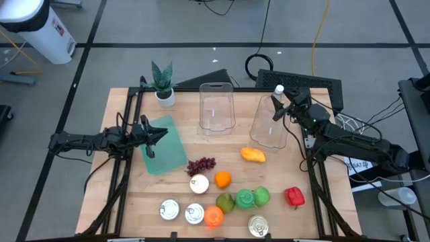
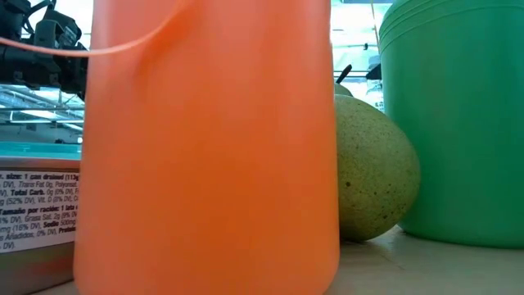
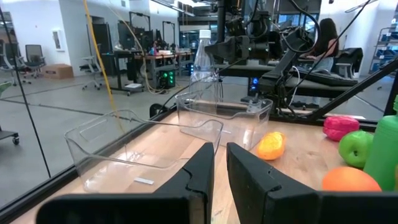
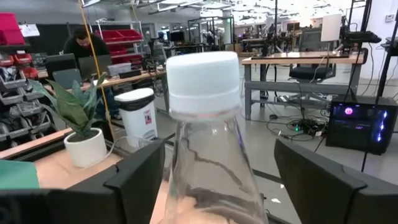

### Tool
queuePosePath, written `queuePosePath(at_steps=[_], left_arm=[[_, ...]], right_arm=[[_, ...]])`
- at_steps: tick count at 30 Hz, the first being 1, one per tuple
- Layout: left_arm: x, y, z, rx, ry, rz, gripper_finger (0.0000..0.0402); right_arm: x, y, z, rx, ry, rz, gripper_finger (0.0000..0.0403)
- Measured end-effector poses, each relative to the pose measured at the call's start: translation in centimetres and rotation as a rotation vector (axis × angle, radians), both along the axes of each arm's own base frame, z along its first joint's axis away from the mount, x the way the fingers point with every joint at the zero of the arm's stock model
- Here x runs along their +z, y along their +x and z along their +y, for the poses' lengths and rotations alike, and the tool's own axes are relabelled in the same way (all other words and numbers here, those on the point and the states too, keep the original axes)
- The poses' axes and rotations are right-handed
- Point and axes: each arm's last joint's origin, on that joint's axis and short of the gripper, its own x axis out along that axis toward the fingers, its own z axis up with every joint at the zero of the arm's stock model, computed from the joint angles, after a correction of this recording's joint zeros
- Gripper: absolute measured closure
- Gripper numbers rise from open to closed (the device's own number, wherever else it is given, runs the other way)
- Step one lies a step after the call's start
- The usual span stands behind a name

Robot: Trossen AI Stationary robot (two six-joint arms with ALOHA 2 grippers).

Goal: Pick & Place Food Item
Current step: Put the purple grapes into the left transparent bin

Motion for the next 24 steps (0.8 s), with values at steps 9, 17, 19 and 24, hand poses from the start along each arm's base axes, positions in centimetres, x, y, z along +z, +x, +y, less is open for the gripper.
queuePosePath(at_steps=[9,17,19,24], left_arm=[[0.0,0.0,0.0,0.0,0.0,0.002,0.035],[-0.1,0.0,0.0,-0.001,-0.003,0.005,0.035],[-0.1,0.0,0.0,0.0,-0.003,0.008,0.035],[-0.1,0.0,0.0,-0.001,-0.003,0.014,0.035]], right_arm=[[-0.7,-0.4,0.6,0.024,0.055,0.066,0.0108],[-0.7,-1.7,1.4,0.033,0.071,0.085,0.0108],[-0.7,-2.1,1.8,0.047,0.07,0.084,0.0108],[0.0,-2.8,3.0,0.168,0.035,0.019,0.0108]])
